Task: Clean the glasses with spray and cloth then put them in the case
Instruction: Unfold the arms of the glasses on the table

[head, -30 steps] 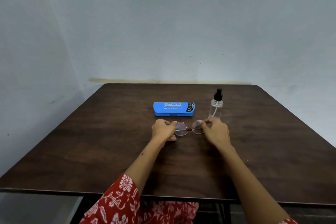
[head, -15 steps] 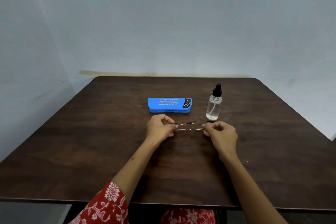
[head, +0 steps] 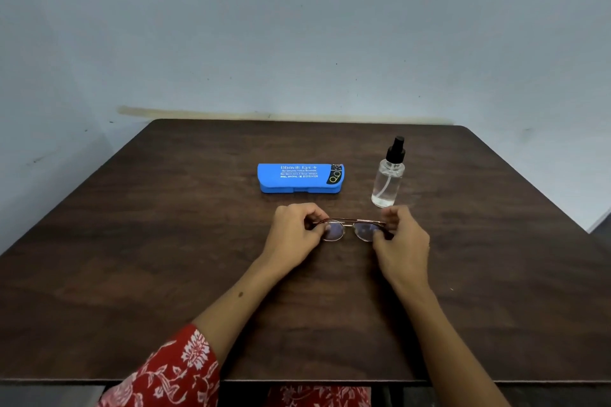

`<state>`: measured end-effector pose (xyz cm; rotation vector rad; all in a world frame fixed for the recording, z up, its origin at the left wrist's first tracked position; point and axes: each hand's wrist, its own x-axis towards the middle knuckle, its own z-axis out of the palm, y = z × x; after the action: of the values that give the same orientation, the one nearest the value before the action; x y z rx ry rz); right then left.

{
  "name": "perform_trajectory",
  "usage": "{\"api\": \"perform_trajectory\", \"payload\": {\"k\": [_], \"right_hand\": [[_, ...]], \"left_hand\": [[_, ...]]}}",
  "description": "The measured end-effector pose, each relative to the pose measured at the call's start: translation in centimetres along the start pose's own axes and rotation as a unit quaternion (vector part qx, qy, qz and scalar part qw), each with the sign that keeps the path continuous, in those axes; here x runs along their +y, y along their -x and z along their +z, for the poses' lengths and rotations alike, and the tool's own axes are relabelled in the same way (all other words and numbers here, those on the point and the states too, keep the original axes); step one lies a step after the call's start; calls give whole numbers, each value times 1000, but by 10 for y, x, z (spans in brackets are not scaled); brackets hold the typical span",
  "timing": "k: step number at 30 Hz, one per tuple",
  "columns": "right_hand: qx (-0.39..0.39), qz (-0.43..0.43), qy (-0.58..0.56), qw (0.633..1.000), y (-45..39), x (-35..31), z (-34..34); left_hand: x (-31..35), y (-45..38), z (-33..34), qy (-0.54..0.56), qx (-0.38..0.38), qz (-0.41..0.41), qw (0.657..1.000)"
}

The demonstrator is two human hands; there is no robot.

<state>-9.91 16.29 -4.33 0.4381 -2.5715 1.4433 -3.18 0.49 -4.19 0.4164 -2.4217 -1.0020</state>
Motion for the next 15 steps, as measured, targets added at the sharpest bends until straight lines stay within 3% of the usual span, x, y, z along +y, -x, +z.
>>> {"api": "perform_trajectory", "payload": {"k": [3, 6, 11, 15], "right_hand": [[-4, -33, 76, 997, 2, -5, -1], [-7, -110, 84, 990, -1, -15, -1], [-134, -221, 172, 951, -26, -20, 3], [-186, -217, 146, 947, -30, -17, 5]], "left_hand": [[-2, 1, 4, -17, 10, 29, 999], [-5, 3, 5, -22, 23, 46, 998], [-6, 5, 5, 2, 26, 41, 999], [-6, 7, 3, 3, 33, 42, 999]]}}
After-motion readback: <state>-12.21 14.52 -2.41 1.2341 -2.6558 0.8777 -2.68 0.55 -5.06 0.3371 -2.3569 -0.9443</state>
